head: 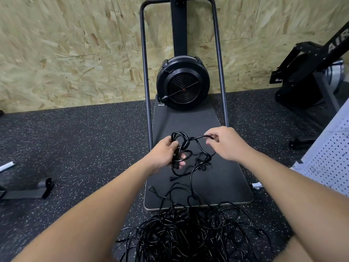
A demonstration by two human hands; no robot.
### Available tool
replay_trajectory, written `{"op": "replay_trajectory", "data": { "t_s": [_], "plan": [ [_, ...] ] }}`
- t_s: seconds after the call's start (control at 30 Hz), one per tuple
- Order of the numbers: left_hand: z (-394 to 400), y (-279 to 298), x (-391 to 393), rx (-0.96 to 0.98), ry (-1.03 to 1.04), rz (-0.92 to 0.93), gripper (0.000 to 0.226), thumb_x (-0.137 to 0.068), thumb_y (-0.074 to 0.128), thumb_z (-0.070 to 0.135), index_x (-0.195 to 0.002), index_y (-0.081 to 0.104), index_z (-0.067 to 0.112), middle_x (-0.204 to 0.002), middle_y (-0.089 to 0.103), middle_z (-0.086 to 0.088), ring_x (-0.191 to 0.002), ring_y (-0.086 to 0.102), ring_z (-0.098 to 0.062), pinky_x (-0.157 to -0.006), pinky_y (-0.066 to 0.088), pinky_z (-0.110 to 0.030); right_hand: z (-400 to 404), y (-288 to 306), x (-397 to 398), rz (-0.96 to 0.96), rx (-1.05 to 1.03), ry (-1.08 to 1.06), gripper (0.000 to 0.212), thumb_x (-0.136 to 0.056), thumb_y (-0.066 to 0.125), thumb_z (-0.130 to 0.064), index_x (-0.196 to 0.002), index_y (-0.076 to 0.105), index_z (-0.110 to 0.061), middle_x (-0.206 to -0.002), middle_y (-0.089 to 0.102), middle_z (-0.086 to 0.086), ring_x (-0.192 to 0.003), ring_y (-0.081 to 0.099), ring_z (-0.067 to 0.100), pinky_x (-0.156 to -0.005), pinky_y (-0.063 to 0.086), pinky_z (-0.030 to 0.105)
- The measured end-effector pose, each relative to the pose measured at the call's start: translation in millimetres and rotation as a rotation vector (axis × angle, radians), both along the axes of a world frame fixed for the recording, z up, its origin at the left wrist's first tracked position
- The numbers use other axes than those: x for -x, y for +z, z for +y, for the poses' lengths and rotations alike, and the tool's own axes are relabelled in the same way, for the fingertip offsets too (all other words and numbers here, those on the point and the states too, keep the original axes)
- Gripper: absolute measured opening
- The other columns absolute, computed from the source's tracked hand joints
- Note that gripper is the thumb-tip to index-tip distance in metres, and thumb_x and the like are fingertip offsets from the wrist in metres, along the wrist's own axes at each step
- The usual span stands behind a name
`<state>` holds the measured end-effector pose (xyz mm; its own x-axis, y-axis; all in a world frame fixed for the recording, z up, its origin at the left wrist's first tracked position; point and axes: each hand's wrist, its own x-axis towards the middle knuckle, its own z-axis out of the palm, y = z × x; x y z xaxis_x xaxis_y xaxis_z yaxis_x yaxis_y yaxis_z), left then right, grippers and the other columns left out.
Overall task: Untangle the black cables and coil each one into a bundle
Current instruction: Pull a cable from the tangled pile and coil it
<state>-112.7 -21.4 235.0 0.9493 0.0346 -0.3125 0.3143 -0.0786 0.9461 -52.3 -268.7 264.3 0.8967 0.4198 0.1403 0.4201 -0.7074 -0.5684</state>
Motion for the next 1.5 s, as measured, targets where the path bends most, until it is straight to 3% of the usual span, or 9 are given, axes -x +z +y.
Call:
{"op": "replay_trajectory", "data": {
  "t_s": [0.1, 0.27, 0.47, 0.6, 0.73, 0.93, 1.1, 1.33, 1.5],
  "plan": [
    [0.8, -1.8, -3.1, 0.009, 0.016, -0.064, 0.025, -0.117, 0.053, 0.031, -0.12, 0.054, 0.006, -0.104, 0.065, -0.011, -0.09, 0.075, -0.03, -0.082, 0.066, -0.062, -1.2, 3.1, 4.2, 0.025, -0.055, 0.059, 0.003, -0.098, 0.076, -0.028, -0.098, 0.073, -0.026, -0.079, 0.07, -0.007, -0.066, 0.054, 0.004, -0.07, 0.049, 0.027],
    [-10.1, -5.5, -2.6, -0.069, -0.048, -0.107, 0.042, -0.111, 0.064, 0.04, -0.126, 0.06, 0.001, -0.097, 0.062, -0.01, -0.073, 0.068, -0.023, -0.066, 0.057, -0.036, 8.6, 6.2, 9.3, 0.026, 0.146, 0.132, 0.034, -0.101, 0.072, -0.049, -0.077, 0.065, -0.026, -0.069, 0.07, -0.005, -0.065, 0.066, 0.014, -0.069, 0.057, 0.04],
    [-10.2, -4.6, -0.8, 0.015, -0.098, 0.001, 0.05, -0.106, 0.064, 0.058, -0.128, 0.068, 0.014, -0.108, 0.079, -0.003, -0.101, 0.074, -0.018, -0.078, 0.05, -0.036, 11.4, 16.6, 14.7, 0.003, 0.229, 0.161, 0.034, -0.113, 0.054, -0.034, -0.082, 0.059, -0.019, -0.063, 0.066, 0.001, -0.055, 0.071, 0.018, -0.071, 0.062, 0.046],
    [-4.4, -2.2, -0.9, -0.133, -0.148, 0.104, 0.053, -0.099, 0.059, 0.077, -0.117, 0.069, 0.028, -0.108, 0.08, 0.003, -0.089, 0.071, -0.018, -0.072, 0.048, -0.034, 14.5, 18.3, 15.9, -0.006, 0.226, 0.136, 0.032, -0.114, 0.047, -0.029, -0.087, 0.059, -0.018, -0.068, 0.067, 0.006, -0.053, 0.072, 0.023, -0.067, 0.061, 0.052],
    [-7.4, -9.0, 0.5, -0.051, -0.163, 0.006, 0.03, -0.114, 0.057, 0.044, -0.108, 0.062, 0.016, -0.092, 0.077, -0.004, -0.105, 0.079, -0.028, -0.105, 0.06, -0.055, 16.9, 20.5, 18.1, 0.108, 0.128, 0.133, 0.029, -0.114, 0.043, -0.019, -0.092, 0.061, -0.012, -0.065, 0.064, 0.014, -0.048, 0.073, 0.022, -0.066, 0.061, 0.05],
    [-13.5, 2.0, 0.2, -0.216, -0.129, -0.209, 0.015, -0.115, 0.059, 0.028, -0.125, 0.06, 0.017, -0.08, 0.074, -0.004, -0.073, 0.067, -0.021, -0.06, 0.055, -0.032, 15.9, 15.7, 16.0, 0.207, -0.064, 0.116, 0.032, -0.108, 0.048, -0.017, -0.092, 0.075, -0.023, -0.085, 0.079, 0.0, -0.071, 0.078, 0.019, -0.069, 0.068, 0.048],
    [-10.9, 2.3, 0.0, -0.221, -0.217, -0.274, 0.015, -0.114, 0.061, 0.023, -0.129, 0.061, 0.024, -0.086, 0.069, -0.006, -0.079, 0.07, -0.029, -0.07, 0.053, -0.044, 10.3, 19.4, 15.8, 0.134, -0.052, 0.131, 0.034, -0.106, 0.053, -0.018, -0.075, 0.066, -0.023, -0.075, 0.074, 0.0, -0.067, 0.072, 0.024, -0.072, 0.065, 0.051],
    [-17.7, 1.6, 12.5, -0.289, -0.375, -0.282, 0.049, -0.108, 0.067, 0.005, -0.151, 0.052, 0.023, -0.094, 0.068, 0.004, -0.084, 0.059, -0.015, -0.078, 0.052, -0.031, 6.3, 25.3, 2.8, 0.422, -0.509, -0.127, 0.028, -0.111, 0.038, -0.011, -0.095, 0.059, -0.002, -0.087, 0.071, 0.021, -0.078, 0.082, 0.036, -0.069, 0.069, 0.051],
    [-10.0, -7.9, 11.0, -0.28, -0.34, -0.203, 0.08, -0.095, 0.066, -0.015, -0.16, 0.04, 0.024, -0.138, 0.07, -0.006, -0.118, 0.07, -0.013, -0.104, 0.056, -0.03, 2.6, 22.2, 5.8, 0.468, -0.4, -0.099, 0.023, -0.103, 0.044, -0.011, -0.087, 0.06, -0.006, -0.092, 0.077, 0.024, -0.08, 0.083, 0.034, -0.075, 0.069, 0.049]
  ]
}}
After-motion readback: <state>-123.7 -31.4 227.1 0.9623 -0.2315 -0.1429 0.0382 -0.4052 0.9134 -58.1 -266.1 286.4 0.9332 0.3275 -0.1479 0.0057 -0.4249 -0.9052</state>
